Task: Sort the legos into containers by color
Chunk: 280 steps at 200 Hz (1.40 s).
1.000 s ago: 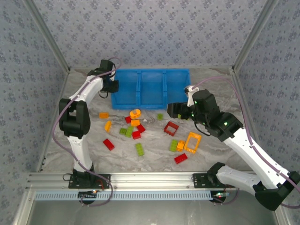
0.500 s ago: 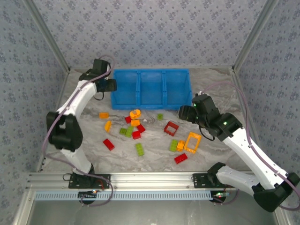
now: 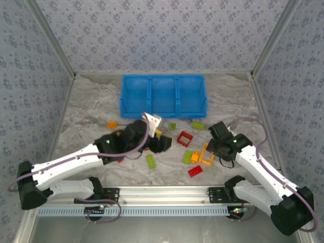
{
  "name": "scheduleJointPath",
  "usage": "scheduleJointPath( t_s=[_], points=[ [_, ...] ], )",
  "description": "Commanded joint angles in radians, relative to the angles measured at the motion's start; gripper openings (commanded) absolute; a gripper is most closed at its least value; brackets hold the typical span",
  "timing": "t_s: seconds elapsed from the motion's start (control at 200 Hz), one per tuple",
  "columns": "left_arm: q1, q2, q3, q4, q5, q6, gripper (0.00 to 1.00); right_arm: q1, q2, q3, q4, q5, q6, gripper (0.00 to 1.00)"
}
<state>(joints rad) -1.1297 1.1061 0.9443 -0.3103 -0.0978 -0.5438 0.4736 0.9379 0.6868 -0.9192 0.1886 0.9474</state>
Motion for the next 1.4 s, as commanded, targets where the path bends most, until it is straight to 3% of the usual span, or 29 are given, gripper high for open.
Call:
scheduleJointPath(
  t_s=[0.0,0.21,0.305,0.425,0.749,0.974,1.199,1.304,1.394],
  points=[
    [-0.088,-0.002,-0.015,0.050,-0.135,-0.098,0.65,0.001,-0.029,-0.056,0.019,-0.020,0.077,0.57],
    [-0.152,0.047,0.000,0.063,-0.161,-0.108,0.63,-0.022,-0.001,-0.136,0.188,-0.075,0.029,0.45],
    [-0.161,0.069,0.016,0.068,-0.160,-0.106,0.64,-0.029,0.044,-0.126,0.191,-0.073,0.012,0.41],
    [-0.177,0.083,0.020,0.085,-0.162,-0.108,0.63,-0.039,0.088,-0.134,0.199,-0.078,0.001,0.28],
    [-0.215,0.101,0.034,0.111,-0.172,-0.121,0.63,-0.050,0.130,-0.152,0.215,-0.070,-0.004,0.23],
    [-0.222,0.104,0.041,0.107,-0.187,-0.120,0.63,-0.042,0.125,-0.142,0.214,-0.044,-0.022,0.01],
    [-0.219,0.066,0.087,0.054,-0.272,-0.119,0.63,0.040,0.085,0.103,0.089,0.129,-0.170,0.00],
    [-0.179,0.058,0.151,0.007,-0.285,-0.112,0.64,0.028,0.191,0.291,0.116,0.122,-0.308,0.00],
    [-0.119,0.065,0.211,-0.025,-0.274,-0.102,0.64,-0.013,0.361,0.476,0.157,0.041,-0.479,0.00]
  ],
)
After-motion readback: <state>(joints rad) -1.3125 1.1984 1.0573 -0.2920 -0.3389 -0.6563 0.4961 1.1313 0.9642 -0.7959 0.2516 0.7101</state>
